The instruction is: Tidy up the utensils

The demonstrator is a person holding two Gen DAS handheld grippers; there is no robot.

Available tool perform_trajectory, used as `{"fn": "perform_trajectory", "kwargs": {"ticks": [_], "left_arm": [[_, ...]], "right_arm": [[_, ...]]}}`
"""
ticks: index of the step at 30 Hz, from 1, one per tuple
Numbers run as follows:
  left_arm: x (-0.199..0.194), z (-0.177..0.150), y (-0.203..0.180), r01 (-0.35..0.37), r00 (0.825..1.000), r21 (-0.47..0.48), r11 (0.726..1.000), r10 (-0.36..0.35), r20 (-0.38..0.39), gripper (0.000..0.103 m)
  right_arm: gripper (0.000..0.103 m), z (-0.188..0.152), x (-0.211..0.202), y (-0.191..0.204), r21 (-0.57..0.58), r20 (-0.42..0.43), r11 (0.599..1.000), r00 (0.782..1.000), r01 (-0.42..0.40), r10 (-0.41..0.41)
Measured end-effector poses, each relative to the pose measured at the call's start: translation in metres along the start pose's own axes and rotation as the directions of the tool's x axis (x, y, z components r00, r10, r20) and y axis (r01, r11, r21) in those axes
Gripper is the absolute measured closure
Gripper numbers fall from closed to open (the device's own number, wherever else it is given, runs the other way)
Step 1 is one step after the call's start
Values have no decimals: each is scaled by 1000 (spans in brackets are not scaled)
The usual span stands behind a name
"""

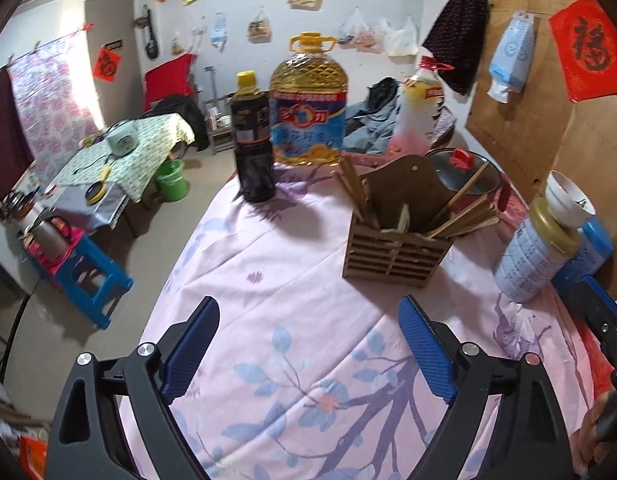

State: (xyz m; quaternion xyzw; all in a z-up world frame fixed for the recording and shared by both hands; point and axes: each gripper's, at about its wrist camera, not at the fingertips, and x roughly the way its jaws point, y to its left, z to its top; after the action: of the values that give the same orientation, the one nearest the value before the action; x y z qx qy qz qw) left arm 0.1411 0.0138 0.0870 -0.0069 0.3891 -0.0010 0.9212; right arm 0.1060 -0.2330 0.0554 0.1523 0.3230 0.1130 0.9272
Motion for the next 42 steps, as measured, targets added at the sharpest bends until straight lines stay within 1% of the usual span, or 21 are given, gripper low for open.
{"fn": "perform_trajectory", "kwargs": {"ticks": [5, 9, 16, 18, 21, 22, 24, 27, 31, 34, 36, 40, 42], "left_arm": [[2, -28, -8, -61, 997, -56, 997, 58, -49, 13], [8, -58, -11, -86, 989, -62, 994, 78, -126, 13], [12, -90, 1, -70, 982, -5, 998, 68, -177, 13], [13, -99, 7, -56, 981, -2, 998, 55, -188, 13], [22, -122, 19, -43, 971, 24, 999, 48, -236, 12], [26, -133, 26, -26, 962, 33, 999, 34, -270, 12], [29, -149, 39, -19, 953, 52, 998, 34, -300, 12], [32, -167, 55, -15, 948, 69, 998, 36, -317, 12], [43, -188, 72, -13, 938, 81, 997, 40, -343, 12], [47, -198, 74, -14, 929, 69, 998, 38, -369, 12], [48, -200, 74, -3, 924, 52, 999, 22, -381, 12], [46, -190, 68, -16, 931, 58, 998, 36, -364, 12], [40, -177, 67, -16, 940, 40, 999, 29, -340, 12]], "right_arm": [[25, -15, 6, -11, -33, -68, 999, 997, -39, 37], [25, -34, 10, -16, -20, -135, 999, 990, -38, 35], [25, -68, -2, -8, 34, -179, 999, 984, 30, -23], [25, -84, -4, 3, 17, -193, 998, 979, 63, -58], [25, -111, -3, 17, -26, -219, 992, 967, 125, -128], [25, -121, -4, 21, -30, -232, 989, 961, 147, -150], [25, -140, -4, 28, -32, -267, 984, 948, 173, -175], [25, -162, -5, 41, -50, -311, 977, 926, 207, -213], [18, -181, -13, 51, -72, -346, 967, 904, 243, -253], [18, -186, -12, 51, -83, -374, 964, 889, 253, -265], [18, -186, -10, 51, -90, -380, 965, 887, 247, -262], [18, -174, -3, 53, -120, -364, 969, 898, 218, -247], [18, -162, -1, 54, -126, -346, 972, 909, 198, -230]]}}
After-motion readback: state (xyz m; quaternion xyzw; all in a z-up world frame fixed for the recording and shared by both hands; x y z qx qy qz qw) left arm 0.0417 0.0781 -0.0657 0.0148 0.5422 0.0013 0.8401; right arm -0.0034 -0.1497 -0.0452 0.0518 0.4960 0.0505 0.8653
